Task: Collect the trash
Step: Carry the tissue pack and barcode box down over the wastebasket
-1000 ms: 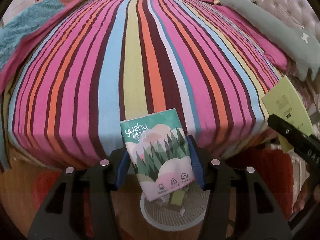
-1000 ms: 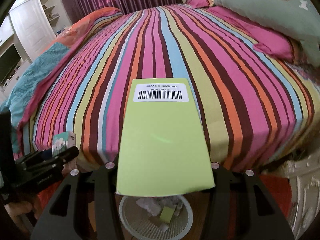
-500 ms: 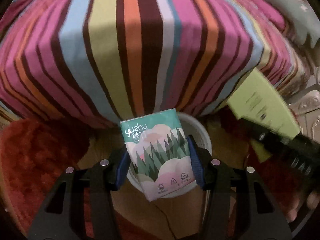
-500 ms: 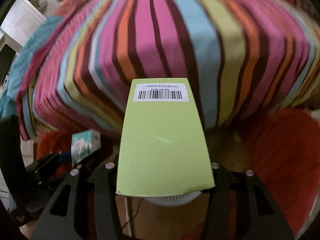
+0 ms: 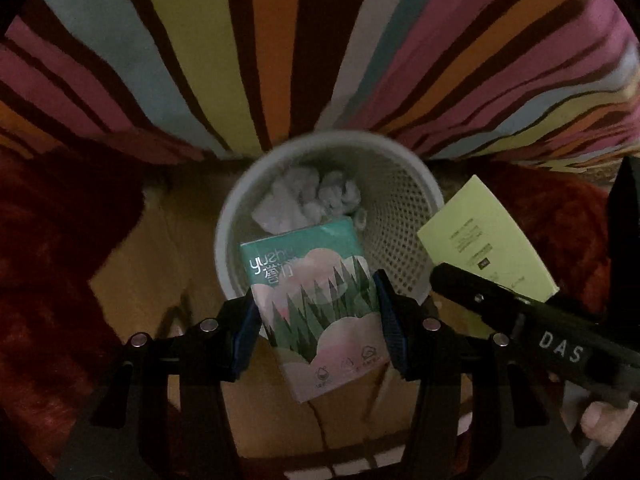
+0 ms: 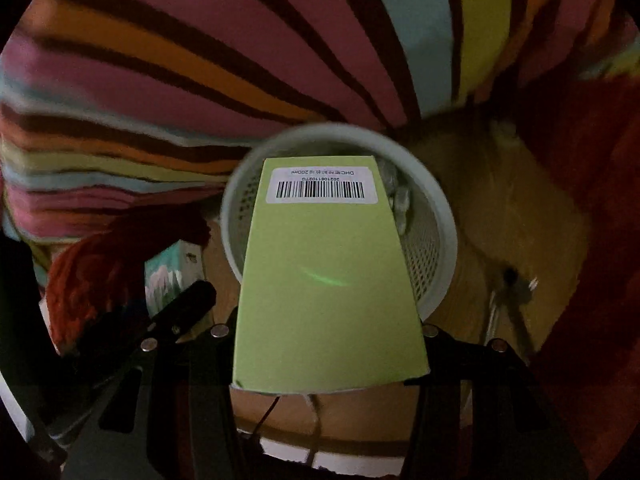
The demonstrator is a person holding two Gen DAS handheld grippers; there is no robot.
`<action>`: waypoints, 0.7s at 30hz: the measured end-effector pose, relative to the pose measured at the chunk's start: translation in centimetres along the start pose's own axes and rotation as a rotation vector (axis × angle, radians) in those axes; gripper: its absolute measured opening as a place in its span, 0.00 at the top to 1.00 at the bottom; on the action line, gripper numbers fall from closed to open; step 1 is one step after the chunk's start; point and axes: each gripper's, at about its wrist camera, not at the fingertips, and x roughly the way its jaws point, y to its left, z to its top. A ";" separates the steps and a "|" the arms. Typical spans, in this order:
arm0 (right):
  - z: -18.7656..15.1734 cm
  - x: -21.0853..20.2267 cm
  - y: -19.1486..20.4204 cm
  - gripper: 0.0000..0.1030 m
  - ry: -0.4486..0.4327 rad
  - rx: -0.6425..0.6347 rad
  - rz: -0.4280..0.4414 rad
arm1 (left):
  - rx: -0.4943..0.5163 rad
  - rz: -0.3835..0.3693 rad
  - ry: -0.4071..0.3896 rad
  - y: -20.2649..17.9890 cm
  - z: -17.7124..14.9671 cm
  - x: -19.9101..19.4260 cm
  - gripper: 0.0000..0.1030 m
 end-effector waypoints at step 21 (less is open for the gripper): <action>1.0 6.0 -2.7 0.54 0.169 0.129 -0.035 | -0.064 0.036 0.241 0.6 1.5 7.3 0.48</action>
